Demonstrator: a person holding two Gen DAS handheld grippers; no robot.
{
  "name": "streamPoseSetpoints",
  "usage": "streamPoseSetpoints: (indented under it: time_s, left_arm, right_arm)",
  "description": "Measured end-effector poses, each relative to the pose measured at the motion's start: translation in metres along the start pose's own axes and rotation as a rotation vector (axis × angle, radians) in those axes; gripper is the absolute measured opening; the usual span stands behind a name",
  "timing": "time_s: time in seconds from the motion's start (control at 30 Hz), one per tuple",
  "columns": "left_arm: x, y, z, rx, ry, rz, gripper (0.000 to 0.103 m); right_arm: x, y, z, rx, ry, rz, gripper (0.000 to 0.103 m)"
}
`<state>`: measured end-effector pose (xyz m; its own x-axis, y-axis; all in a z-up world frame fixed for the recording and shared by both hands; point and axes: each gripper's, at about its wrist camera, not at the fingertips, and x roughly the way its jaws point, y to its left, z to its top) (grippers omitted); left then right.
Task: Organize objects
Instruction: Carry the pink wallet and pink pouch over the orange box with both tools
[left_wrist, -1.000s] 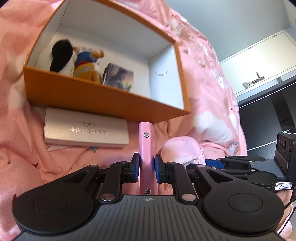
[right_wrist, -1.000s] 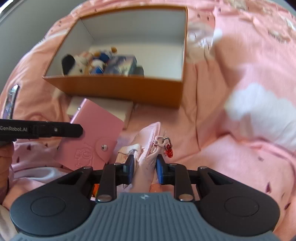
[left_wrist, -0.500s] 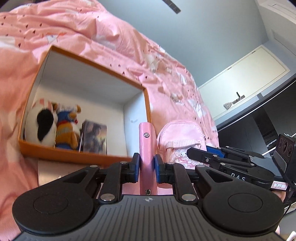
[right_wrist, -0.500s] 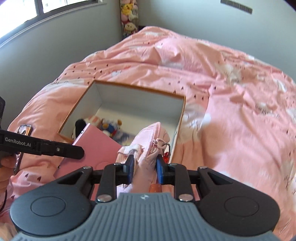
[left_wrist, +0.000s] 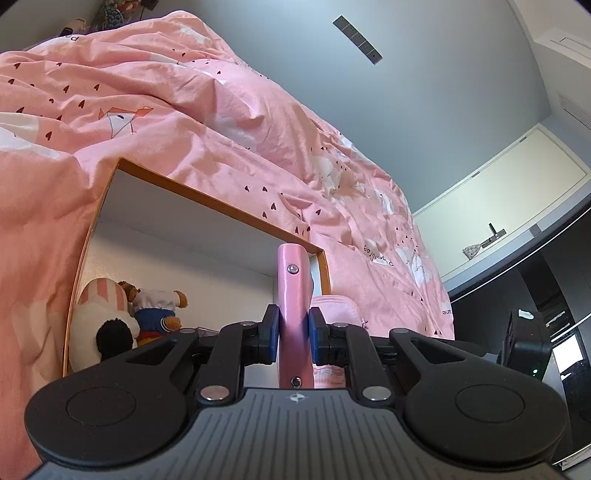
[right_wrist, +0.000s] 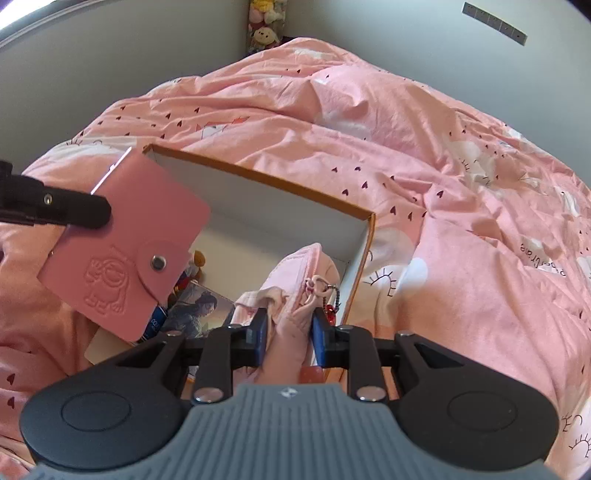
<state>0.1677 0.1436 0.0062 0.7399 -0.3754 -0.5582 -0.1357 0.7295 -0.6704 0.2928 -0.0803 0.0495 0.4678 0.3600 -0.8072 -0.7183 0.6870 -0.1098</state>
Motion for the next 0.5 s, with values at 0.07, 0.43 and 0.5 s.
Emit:
streamPoseSetpoints:
  time_s: [0.07,0.43,0.5]
  left_arm:
    - [0.006,0.005,0.001,-0.003,0.007,0.003,0.018]
    - [0.031,0.026,0.007,-0.04,0.056,0.011,0.018]
    - [0.035,0.029,0.008,-0.047,0.065,0.009,0.018]
  right_arm:
    - [0.015,0.003,-0.001,-0.027,0.023,0.009,0.026]
    - [0.078,0.011,-0.005,-0.126,0.119,0.089,0.026]
    - [0.084,0.01,-0.005,-0.139,0.132,0.096,0.026]
